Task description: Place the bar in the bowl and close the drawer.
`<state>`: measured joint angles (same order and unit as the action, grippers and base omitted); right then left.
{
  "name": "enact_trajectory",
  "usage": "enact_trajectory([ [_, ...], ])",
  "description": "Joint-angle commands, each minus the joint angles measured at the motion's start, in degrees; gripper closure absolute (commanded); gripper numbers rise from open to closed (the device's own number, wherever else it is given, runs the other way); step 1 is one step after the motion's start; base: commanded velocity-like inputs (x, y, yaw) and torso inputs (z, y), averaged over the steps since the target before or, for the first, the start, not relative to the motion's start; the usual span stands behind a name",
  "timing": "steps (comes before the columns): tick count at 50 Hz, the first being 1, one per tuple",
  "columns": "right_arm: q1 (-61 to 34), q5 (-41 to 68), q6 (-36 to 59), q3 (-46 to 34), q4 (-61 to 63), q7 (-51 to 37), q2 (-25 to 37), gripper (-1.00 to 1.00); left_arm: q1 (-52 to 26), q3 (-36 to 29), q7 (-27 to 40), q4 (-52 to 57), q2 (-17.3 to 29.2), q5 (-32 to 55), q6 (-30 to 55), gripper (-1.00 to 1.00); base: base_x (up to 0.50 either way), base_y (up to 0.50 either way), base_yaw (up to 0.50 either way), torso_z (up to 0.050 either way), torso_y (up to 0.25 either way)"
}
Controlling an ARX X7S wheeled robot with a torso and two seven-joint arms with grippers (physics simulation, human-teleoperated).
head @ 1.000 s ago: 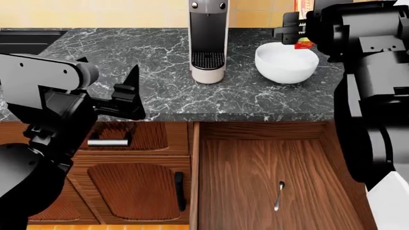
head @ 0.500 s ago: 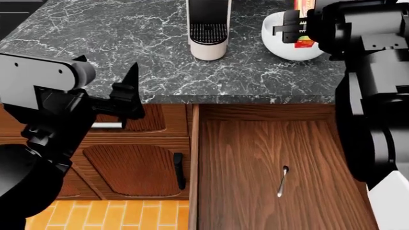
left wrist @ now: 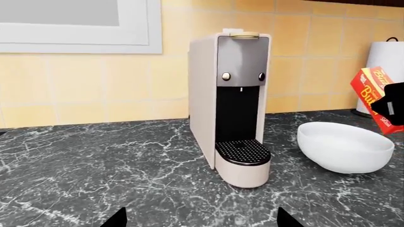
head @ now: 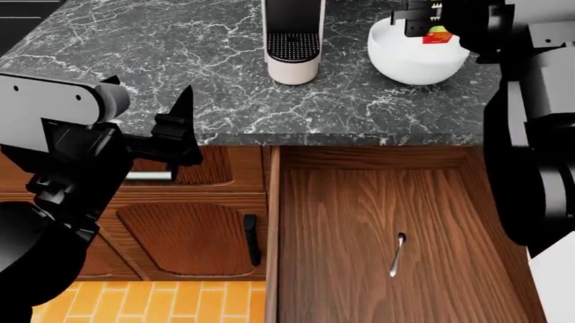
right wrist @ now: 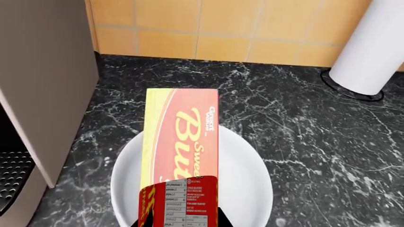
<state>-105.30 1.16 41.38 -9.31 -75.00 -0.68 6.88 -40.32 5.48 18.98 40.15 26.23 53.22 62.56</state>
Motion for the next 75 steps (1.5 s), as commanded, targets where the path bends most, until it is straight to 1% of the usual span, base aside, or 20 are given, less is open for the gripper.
enact_trajectory([
  [1,-0.71,-0.95,-2.13,-0.28,0.04,-0.32,-0.17,1.00,0.74,-0.20,-0.24,0.01,0.28,-0.39,-0.98,-1.00,0.00,0.00,0.00,0.000,0.000],
  [13,1.90,-1.08,-10.96,0.01,0.04,-2.47,-0.52,1.00,0.65,-0.02,0.02,0.02,0.49,0.13,-1.16,-1.00,0.00,0.00,0.00,0.000,0.002],
  [17,2.48,-0.80,-12.46,0.48,0.04,-3.02,-0.64,1.00,0.96,-0.21,-0.12,0.06,0.60,-0.13,-1.59,-1.00,0.00,0.00,0.00,0.000,0.000],
  [25,2.77,-0.88,-12.23,0.55,0.04,-2.78,-0.72,1.00,0.93,-0.44,-0.11,-0.07,0.81,-0.24,-1.90,-1.00,0.00,0.00,0.00,0.000,0.001],
  [36,2.92,-0.89,-12.26,0.72,0.04,-2.87,-0.60,1.00,1.03,-0.45,0.09,-0.17,0.90,0.12,-2.12,-1.00,0.00,0.00,0.00,0.001,-0.228],
  [64,2.97,-0.85,-11.95,1.39,0.04,-3.07,-0.13,1.00,1.52,0.01,0.85,-0.18,0.91,1.58,-2.60,-1.00,0.00,0.00,0.00,0.000,0.001],
  [65,2.99,-0.85,-11.82,1.43,0.04,-3.11,-0.11,-1.00,1.54,-0.04,0.84,-0.21,0.91,1.57,-2.64,-1.00,0.00,0.00,0.00,0.000,0.000],
  [75,3.01,-1.07,-11.22,1.24,0.04,-3.19,-0.10,-1.00,2.06,-0.38,0.61,-0.45,1.07,1.23,-3.35,-1.00,0.00,0.00,0.00,0.000,0.000],
])
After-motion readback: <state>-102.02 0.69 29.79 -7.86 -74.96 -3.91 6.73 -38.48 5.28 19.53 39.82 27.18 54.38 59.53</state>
